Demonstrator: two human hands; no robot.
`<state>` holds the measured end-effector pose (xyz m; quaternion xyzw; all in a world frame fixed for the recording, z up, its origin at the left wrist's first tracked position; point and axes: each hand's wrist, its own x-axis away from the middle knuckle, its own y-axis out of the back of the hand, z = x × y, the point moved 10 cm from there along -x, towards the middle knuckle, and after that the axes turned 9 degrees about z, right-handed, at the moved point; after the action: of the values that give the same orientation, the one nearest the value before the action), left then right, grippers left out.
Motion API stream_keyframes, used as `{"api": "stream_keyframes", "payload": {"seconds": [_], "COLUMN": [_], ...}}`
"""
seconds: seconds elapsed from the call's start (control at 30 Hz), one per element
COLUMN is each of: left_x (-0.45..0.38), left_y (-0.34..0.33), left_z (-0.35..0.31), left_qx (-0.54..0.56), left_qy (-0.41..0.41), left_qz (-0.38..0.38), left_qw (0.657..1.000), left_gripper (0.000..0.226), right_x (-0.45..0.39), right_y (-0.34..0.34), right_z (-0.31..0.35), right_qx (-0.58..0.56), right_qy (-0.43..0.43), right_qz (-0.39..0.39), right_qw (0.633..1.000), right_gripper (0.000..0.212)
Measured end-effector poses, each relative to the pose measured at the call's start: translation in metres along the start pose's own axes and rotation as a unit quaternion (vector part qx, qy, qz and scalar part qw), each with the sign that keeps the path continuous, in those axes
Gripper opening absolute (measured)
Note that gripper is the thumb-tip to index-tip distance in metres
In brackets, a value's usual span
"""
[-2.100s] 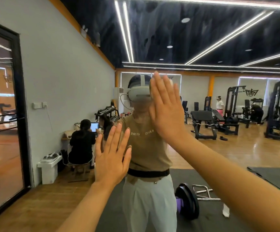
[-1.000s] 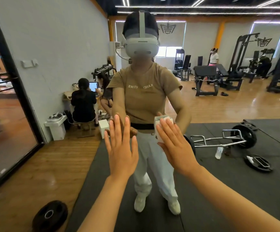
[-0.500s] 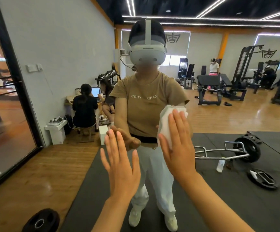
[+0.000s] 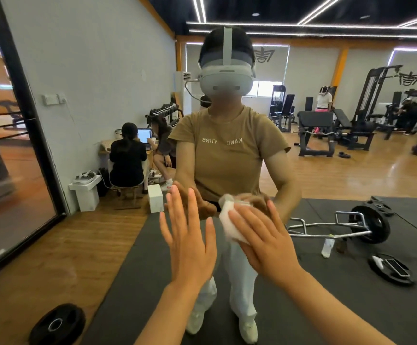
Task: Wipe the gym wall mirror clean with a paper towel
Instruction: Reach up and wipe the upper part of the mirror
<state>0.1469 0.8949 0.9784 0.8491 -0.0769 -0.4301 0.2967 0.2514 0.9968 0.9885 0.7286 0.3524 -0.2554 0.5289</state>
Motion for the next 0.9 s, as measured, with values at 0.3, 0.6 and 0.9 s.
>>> {"api": "stream_keyframes", "payload": {"seconds": [0.3,0.6,0.9], "left_x": [-0.002,-0.011,-0.006], "left_y": [-0.003,0.000,-0.027], "left_z": [-0.022,-0.056,-0.069], "left_qx": [0.024,0.015,0.016], "left_qy": [0.018,-0.027,-0.020], "left_qz": [-0.032,-0.042,-0.012], "left_qw": [0.999,0.999,1.000], "left_gripper": [0.070,0.063,0.065], "right_x": [-0.102,-0.038,0.022], "right_y": [0.108,0.072,0.040], "right_z": [-0.073,-0.052,-0.044], "right_qx": [-0.066,-0.081,-0.044], "right_qy": [-0.082,-0.019,0.095], "right_qz": [-0.166,-0.129,-0.041], "right_qw": [0.981,0.988,0.994], "right_gripper": [0.053,0.038,0.048]}}
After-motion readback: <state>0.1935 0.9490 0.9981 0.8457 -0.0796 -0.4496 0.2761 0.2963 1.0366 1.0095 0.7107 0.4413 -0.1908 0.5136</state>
